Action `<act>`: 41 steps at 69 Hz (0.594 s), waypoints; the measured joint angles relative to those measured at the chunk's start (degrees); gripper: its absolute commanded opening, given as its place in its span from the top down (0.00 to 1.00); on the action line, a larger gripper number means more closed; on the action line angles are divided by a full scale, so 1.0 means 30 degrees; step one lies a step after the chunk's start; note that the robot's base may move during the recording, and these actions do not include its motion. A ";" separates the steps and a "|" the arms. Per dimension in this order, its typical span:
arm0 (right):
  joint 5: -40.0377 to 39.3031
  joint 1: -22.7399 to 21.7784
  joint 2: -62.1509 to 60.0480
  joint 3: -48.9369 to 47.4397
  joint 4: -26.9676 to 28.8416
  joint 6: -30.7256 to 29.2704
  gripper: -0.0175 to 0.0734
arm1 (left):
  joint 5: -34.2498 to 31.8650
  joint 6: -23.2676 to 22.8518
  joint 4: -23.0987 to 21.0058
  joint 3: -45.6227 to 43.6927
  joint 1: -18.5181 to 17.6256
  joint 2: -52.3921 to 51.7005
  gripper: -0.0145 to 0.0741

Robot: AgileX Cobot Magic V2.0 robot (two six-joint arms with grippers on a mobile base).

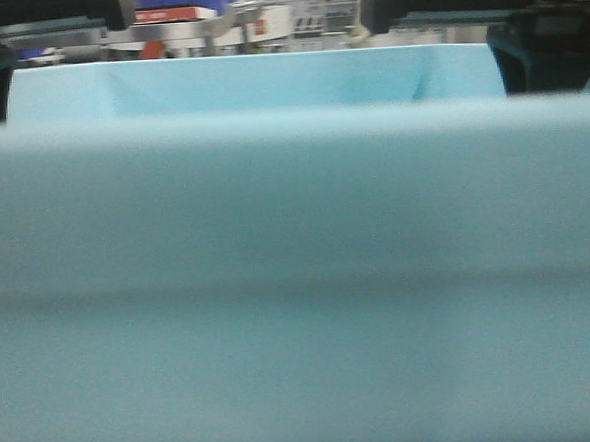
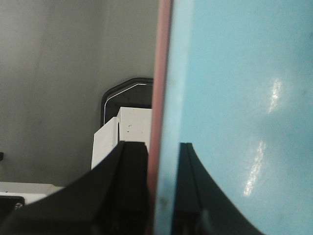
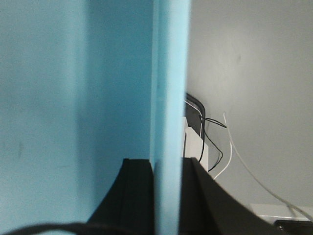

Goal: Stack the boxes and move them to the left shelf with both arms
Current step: 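Keep holding the stacked bins with both grippers during transport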

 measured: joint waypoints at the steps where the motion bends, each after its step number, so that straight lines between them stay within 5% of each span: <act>1: 0.0000 0.0000 0.0000 0.0000 0.0000 0.0034 0.75 | 0.0000 0.0000 0.0000 0.0000 0.0000 0.0000 0.85; 41: 0.0041 0.0000 -0.0013 0.0000 -0.0029 0.0030 0.75 | -0.0044 0.0000 0.0000 0.0000 0.0000 0.0000 0.85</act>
